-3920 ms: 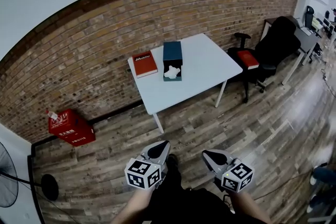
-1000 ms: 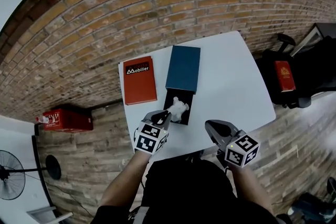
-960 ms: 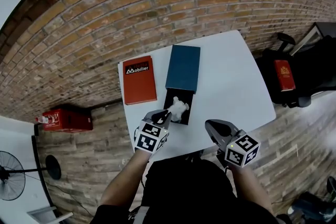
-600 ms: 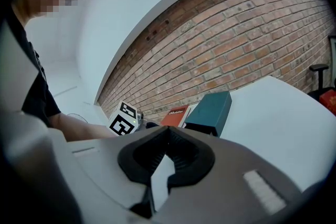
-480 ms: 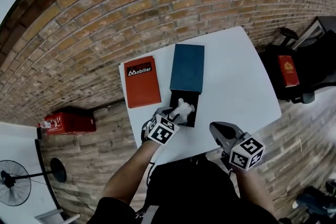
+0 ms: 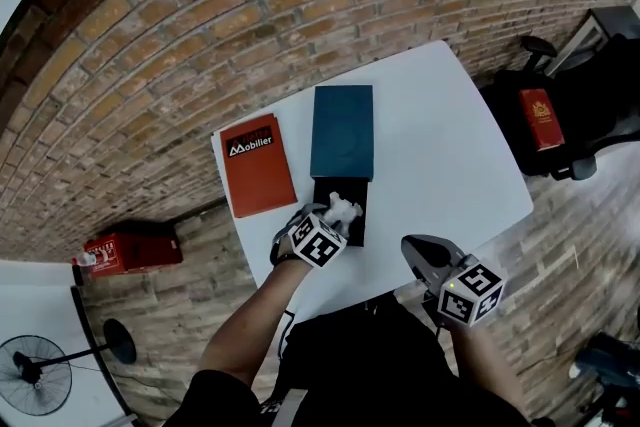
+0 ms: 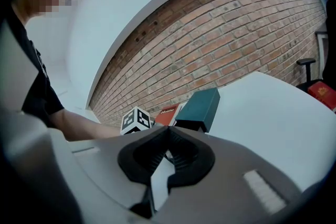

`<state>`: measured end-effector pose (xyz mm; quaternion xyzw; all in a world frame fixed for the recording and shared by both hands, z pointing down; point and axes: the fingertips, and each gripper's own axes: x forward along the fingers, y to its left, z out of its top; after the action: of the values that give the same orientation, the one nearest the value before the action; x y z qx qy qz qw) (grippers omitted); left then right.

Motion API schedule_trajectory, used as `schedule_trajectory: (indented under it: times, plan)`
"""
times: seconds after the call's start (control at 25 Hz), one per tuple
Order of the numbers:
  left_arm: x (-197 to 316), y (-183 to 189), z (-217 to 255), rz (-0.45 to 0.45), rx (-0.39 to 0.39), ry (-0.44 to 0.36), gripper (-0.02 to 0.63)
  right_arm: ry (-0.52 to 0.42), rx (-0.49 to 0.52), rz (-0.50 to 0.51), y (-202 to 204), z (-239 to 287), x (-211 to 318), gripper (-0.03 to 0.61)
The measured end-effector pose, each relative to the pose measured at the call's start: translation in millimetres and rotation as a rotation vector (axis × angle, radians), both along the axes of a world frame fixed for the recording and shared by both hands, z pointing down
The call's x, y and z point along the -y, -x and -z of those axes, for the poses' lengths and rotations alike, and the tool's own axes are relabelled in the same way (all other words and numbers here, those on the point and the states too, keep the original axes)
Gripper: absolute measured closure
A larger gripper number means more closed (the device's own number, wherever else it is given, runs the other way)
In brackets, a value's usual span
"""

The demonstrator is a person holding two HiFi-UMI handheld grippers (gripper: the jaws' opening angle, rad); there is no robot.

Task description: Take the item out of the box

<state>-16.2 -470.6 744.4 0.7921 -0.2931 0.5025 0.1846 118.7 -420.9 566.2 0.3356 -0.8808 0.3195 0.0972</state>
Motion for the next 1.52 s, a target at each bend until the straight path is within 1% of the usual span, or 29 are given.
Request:
schedule_trajectory:
  times: [0.2, 0.32, 0.4, 0.52, 0.72, 0.84, 1.08, 1.28, 1.52]
  plan:
    - [1.4, -3.5, -8.5, -0.061, 0.067, 0.040, 0.448, 0.004, 0.002, -0.015, -4.8, -1.5, 2.2, 0.578]
    - [2.0, -5.7, -11.2, -0.093, 0.090, 0.074, 0.458, 0.002, 0.004, -0.016, -5.7, 0.4, 3.7, 0.578]
    - [1.7, -6.6, -12.3, -0.102, 0.091, 0.091, 0.460, 0.000, 0.006, -0.020, -7.2, 1.4, 4.5, 0.578]
    - [0.3, -8.8, -14.3, -0.091, 0.072, 0.117, 0.475, 0.001, 0.010, -0.023, -9.9, 1.0, 4.8, 0.578]
    - [-1.8, -11.1, -11.3, -0.078, 0.054, 0.118, 0.518, 0.003, 0.024, -0.022, -10.6, 3.0, 5.9, 0.578]
    - [-3.2, -14.1, -0.6, -0.056, 0.013, 0.106, 0.565, -0.011, 0.027, -0.019, -10.8, 9.8, 10.9, 0.578]
    - [-11.6, -13.4, 30.2, 0.008, -0.074, 0.060, 0.568, -0.052, 0.037, 0.025, 3.9, 27.4, 16.7, 0.578]
    - [-7.2, -8.5, 66.7, 0.078, -0.163, -0.035, 0.568, -0.071, 0.040, 0.077, 20.4, 36.6, 18.2, 0.578]
    - [-0.3, -1.7, 117.8, 0.175, -0.265, -0.102, 0.569, -0.094, 0.027, 0.113, 26.6, 46.9, 23.1, 0.578]
